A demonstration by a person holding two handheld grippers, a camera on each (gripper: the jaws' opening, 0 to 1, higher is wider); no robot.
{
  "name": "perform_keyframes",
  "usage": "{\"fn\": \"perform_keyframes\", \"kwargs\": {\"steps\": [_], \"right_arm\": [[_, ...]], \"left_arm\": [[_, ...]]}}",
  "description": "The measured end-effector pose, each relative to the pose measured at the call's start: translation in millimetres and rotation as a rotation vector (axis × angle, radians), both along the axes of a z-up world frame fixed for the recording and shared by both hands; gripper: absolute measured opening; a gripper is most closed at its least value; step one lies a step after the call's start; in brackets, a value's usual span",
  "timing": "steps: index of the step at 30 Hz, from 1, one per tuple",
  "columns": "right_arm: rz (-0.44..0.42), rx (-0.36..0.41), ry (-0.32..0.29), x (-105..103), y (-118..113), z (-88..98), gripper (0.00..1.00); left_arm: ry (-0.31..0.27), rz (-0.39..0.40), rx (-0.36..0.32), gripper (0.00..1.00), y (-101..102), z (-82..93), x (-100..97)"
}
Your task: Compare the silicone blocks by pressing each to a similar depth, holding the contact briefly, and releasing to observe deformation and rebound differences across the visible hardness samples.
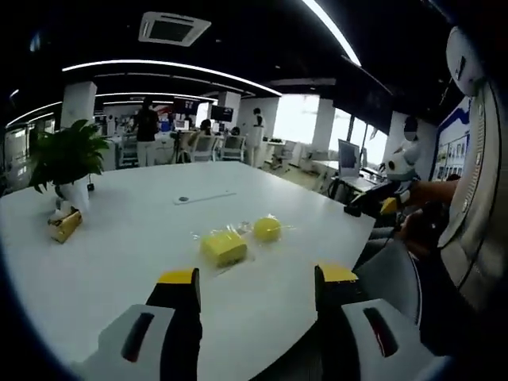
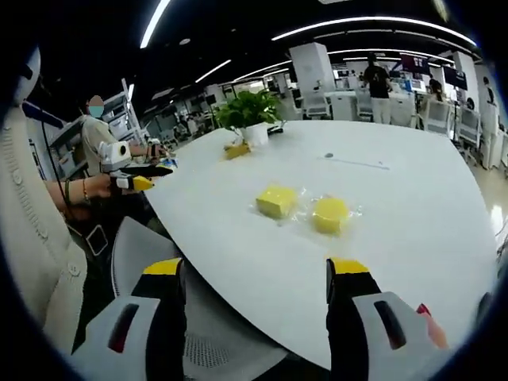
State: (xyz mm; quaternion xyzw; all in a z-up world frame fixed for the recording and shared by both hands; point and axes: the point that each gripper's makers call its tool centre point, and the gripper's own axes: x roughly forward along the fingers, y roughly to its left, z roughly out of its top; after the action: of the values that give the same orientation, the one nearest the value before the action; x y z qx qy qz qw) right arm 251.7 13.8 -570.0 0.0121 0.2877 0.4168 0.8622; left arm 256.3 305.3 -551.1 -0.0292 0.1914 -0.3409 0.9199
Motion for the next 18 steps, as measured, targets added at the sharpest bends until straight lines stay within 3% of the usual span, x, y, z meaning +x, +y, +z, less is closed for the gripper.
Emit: {"fn": "perform_keyframes", "kwargs": {"steps": [4, 13, 18], "right_arm": [[0.006, -0.024, -0.007, -3, -6, -3.7, 0.67], [-0.002, 0.032, -0.056, -4, -10, 11.2, 0.66], [0.003, 0.050, -0.084, -1, -11, 20.1, 0.63]], "left_arm": [[0.011, -0.002, 0.011, 0.56, -1, -2.0, -4.2], [-0.002, 0.011, -0.046, 0.57, -15, 8.7, 0.9], [-0.002, 0.015, -0.041, 0.64, -27, 12.6, 10.2]]}}
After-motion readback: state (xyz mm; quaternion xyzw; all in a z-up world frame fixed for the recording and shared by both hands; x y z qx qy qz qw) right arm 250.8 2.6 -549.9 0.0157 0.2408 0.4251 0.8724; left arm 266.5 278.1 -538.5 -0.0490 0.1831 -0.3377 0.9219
